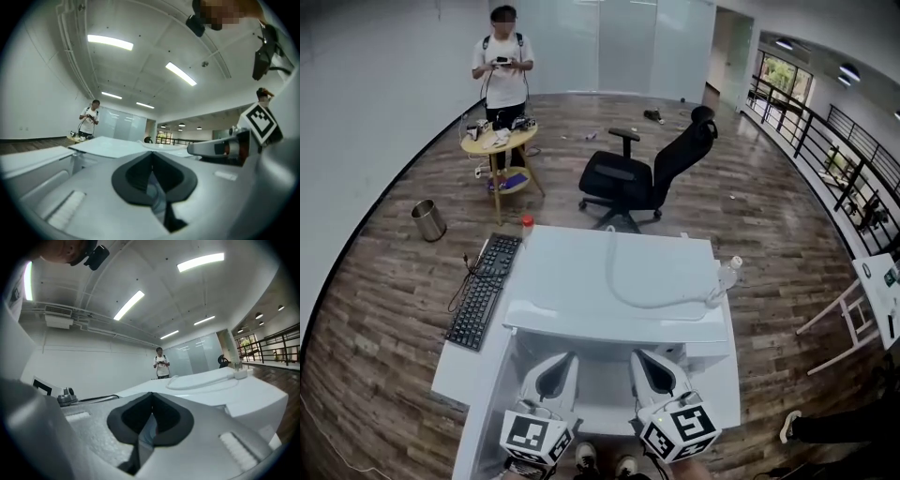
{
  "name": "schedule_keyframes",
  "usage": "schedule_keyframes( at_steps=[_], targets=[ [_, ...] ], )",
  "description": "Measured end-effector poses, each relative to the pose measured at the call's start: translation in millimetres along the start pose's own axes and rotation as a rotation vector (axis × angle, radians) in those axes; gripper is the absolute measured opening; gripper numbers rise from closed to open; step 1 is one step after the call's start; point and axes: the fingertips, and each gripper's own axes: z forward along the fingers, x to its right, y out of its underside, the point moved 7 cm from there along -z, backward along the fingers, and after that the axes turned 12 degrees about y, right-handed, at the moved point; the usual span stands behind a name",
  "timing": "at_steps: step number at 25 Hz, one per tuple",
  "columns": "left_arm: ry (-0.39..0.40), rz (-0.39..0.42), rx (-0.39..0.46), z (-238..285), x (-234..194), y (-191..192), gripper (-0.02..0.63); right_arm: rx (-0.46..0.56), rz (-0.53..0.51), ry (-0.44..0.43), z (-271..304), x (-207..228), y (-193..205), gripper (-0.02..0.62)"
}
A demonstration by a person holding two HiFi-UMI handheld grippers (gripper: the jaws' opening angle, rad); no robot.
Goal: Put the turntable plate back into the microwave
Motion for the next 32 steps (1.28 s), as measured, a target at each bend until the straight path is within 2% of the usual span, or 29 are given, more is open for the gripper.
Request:
schedule_keyframes(
  at_steps=[9,14,23,32],
  targets=[
    [0.024,0.187,0.052,13,6,-47,0.003,0.159,-0.148,0.034,-4,0,-52,0.0],
    [0.034,0.202,0.143,24,13,-80,0.003,0.202,-0.181,0.054,-3,3,-70,0.0],
    [0.035,0.309,0.177,31,22,-111,0.003,0.279,-0.25,0.072,-3,12,-99,0.0],
    [0.056,0.332,0.174,29,25,-126,0.003,0.31,-0.229,0.055,-2,12,-117,0.0]
  ],
)
